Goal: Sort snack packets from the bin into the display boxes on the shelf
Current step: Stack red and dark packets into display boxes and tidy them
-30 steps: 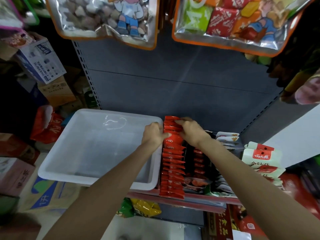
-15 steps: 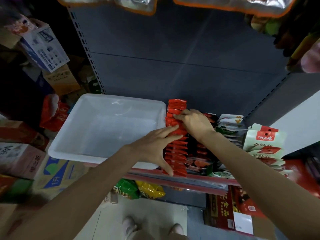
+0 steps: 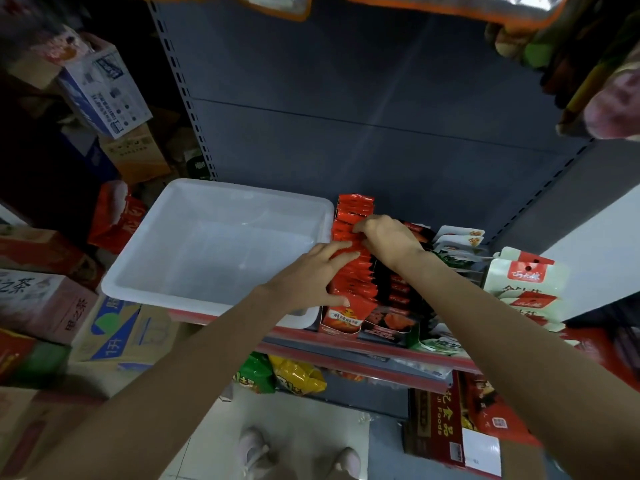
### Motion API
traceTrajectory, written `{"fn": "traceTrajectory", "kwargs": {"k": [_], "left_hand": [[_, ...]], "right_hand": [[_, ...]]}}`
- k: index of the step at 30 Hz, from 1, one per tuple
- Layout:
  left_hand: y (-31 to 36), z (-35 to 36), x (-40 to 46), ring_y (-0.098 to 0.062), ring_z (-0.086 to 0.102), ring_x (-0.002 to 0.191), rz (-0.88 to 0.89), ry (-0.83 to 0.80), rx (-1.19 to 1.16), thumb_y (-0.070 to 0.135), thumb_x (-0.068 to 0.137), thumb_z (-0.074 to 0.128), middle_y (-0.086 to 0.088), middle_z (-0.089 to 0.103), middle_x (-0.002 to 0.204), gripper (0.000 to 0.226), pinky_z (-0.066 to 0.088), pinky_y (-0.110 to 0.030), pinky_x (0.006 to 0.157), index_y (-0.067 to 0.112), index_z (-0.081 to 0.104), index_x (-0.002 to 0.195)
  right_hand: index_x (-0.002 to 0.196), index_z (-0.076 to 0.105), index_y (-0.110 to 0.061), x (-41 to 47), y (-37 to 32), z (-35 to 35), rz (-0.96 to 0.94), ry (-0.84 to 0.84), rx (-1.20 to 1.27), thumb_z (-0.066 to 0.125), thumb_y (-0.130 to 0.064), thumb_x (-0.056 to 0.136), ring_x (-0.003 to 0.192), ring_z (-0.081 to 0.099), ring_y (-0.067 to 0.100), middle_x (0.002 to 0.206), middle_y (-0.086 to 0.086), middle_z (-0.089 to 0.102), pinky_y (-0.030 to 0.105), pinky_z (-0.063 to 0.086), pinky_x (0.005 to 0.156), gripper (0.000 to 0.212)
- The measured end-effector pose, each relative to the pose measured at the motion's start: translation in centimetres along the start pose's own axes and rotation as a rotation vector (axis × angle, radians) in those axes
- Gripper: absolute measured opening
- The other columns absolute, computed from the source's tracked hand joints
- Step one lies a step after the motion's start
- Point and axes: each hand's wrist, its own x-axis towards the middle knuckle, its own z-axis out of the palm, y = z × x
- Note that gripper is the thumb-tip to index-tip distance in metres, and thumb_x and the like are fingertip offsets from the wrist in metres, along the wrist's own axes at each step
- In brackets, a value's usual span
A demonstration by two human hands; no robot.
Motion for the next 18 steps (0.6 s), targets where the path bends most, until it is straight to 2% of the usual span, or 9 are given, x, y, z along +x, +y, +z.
{"fn": "traceTrajectory", "kwargs": {"k": [3,7,9,11,13,15,17,18], "left_hand": [[0.1,-0.1,0.2,-0.017,0.024,0.132,-0.011,0.017,-0.072,0.042,0.082,0.068,0.001,0.025,0.148,0.081,0.024,-0.031,0.111,0.02,0.027,0.147],[0.3,0.6,-0.6,-0.014,0.019,0.136,-0.047,0.029,-0.137,0.035,0.082,0.07,0.005,0.02,0.152,0.081,0.022,-0.028,0.112,0.022,0.025,0.148],[0.0,0.8,-0.8,-0.012,0.013,0.14,-0.097,0.042,-0.233,0.026,0.084,0.069,0.007,0.012,0.156,0.082,0.02,-0.025,0.111,0.024,0.019,0.149],[-0.1,0.8,-0.6,-0.011,0.009,0.143,-0.13,0.042,-0.325,0.016,0.084,0.068,0.009,0.002,0.158,0.085,0.024,-0.027,0.114,0.026,0.016,0.15],[0.1,0.7,-0.5,-0.005,0.008,0.142,-0.152,0.019,-0.458,0.006,0.081,0.068,0.014,-0.009,0.157,0.091,0.038,-0.027,0.106,0.028,0.013,0.15],[0.5,1.1,-0.4,0.001,0.006,0.138,-0.165,-0.014,-0.562,0.001,0.08,0.069,0.015,-0.021,0.154,0.1,0.044,-0.02,0.097,0.029,0.004,0.15],[1.1,1.8,-0.1,0.001,-0.005,0.14,-0.182,0.02,-0.623,0.003,0.077,0.073,0.009,-0.029,0.152,0.112,0.031,-0.018,0.105,0.028,-0.01,0.149],[1.3,2.2,0.2,0.001,-0.013,0.14,-0.195,0.06,-0.666,0.005,0.075,0.076,0.007,-0.033,0.151,0.121,0.021,-0.018,0.108,0.029,-0.018,0.147]], "right_hand": [[0.109,0.065,-0.013,0.4,0.2,-0.1,0.031,0.021,0.081,0.051,-0.006,0.091,0.099,0.061,0.029,0.108,0.011,0.065,0.03,0.046,0.082,0.023],[0.097,0.067,-0.016,1.0,0.5,-0.6,0.011,0.014,0.132,0.051,-0.001,0.089,0.096,0.061,0.027,0.101,0.006,0.065,0.034,0.048,0.081,0.023],[0.104,0.065,-0.017,0.9,0.4,-0.5,0.012,0.0,0.067,0.051,-0.006,0.09,0.1,0.059,0.027,0.109,0.007,0.062,0.034,0.047,0.081,0.022],[0.117,0.06,-0.019,0.5,0.1,-0.2,0.017,0.032,-0.031,0.051,-0.011,0.092,0.108,0.056,0.027,0.12,0.007,0.055,0.035,0.045,0.087,0.028],[0.13,0.052,-0.02,-0.6,-0.1,0.2,0.014,0.171,-0.052,0.051,-0.012,0.093,0.114,0.052,0.028,0.128,0.009,0.049,0.038,0.045,0.094,0.039],[0.137,0.046,-0.014,-2.7,-0.3,0.7,0.033,0.362,0.096,0.049,-0.005,0.093,0.114,0.051,0.029,0.128,0.013,0.048,0.036,0.046,0.094,0.045],[0.139,0.041,-0.008,-5.0,-1.0,1.4,0.049,0.41,0.282,0.045,0.003,0.091,0.11,0.054,0.028,0.125,0.015,0.05,0.025,0.043,0.092,0.049],[0.142,0.036,-0.007,-5.8,-1.5,1.9,0.065,0.346,0.373,0.043,0.005,0.091,0.11,0.054,0.027,0.125,0.016,0.05,0.02,0.039,0.091,0.053]]}}
